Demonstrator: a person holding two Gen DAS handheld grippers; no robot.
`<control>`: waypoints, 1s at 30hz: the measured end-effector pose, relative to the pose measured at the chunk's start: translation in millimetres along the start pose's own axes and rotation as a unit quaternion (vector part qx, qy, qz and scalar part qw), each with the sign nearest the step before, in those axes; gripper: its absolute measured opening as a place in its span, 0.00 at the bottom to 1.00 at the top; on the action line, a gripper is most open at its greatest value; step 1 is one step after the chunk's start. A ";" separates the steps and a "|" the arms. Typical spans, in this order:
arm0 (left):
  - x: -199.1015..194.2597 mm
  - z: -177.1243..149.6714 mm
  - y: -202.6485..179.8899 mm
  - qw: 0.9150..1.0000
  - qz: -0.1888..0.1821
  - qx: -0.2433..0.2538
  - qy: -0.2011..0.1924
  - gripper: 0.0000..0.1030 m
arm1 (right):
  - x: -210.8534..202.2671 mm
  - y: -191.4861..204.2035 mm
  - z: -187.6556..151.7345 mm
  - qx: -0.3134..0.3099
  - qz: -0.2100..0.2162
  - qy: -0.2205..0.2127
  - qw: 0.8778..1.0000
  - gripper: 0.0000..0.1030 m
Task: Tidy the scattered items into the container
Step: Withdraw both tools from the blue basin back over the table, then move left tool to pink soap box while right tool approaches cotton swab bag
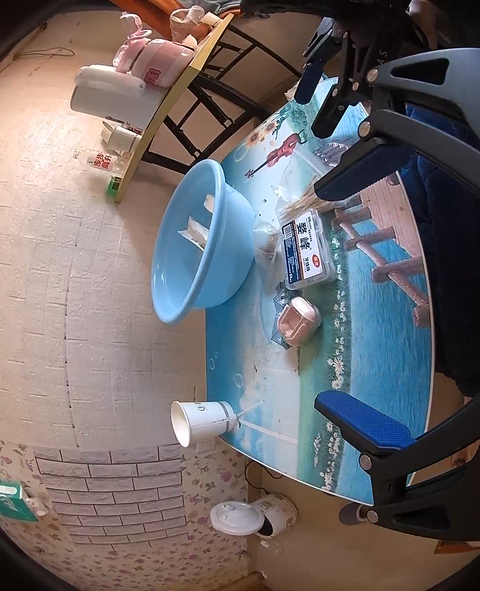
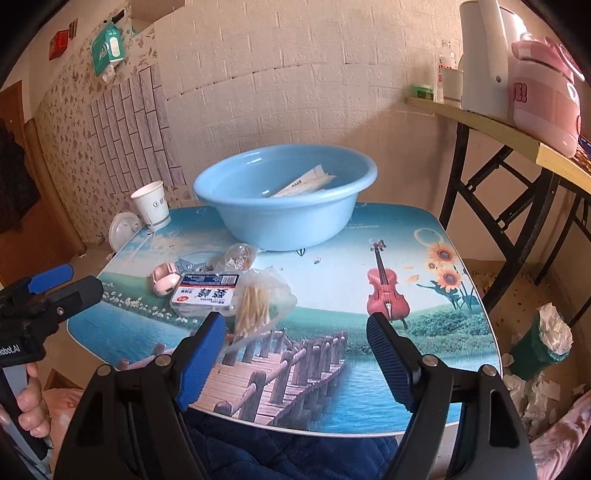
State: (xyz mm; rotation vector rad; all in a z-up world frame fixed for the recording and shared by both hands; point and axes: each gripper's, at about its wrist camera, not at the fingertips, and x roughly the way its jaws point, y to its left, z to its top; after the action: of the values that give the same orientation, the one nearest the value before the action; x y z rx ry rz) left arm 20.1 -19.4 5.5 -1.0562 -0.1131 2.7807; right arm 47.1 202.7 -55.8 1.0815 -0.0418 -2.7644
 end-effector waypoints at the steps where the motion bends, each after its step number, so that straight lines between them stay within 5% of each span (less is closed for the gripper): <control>1: 0.8 -0.6 0.6 1.000 0.000 -0.001 0.002 1.00 | 2.2 -1.0 -1.7 0.001 0.001 0.005 1.000 0.78; 30: 21.2 -8.9 22.0 0.999 0.025 -0.027 0.032 1.00 | 9.7 -7.3 -3.7 0.015 0.011 0.010 1.000 0.78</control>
State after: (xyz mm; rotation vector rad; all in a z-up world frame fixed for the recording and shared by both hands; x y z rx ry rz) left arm 7.6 -37.0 -17.8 -1.1742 -0.1564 2.8003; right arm 41.6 208.3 -65.7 1.1082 -0.0920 -2.7429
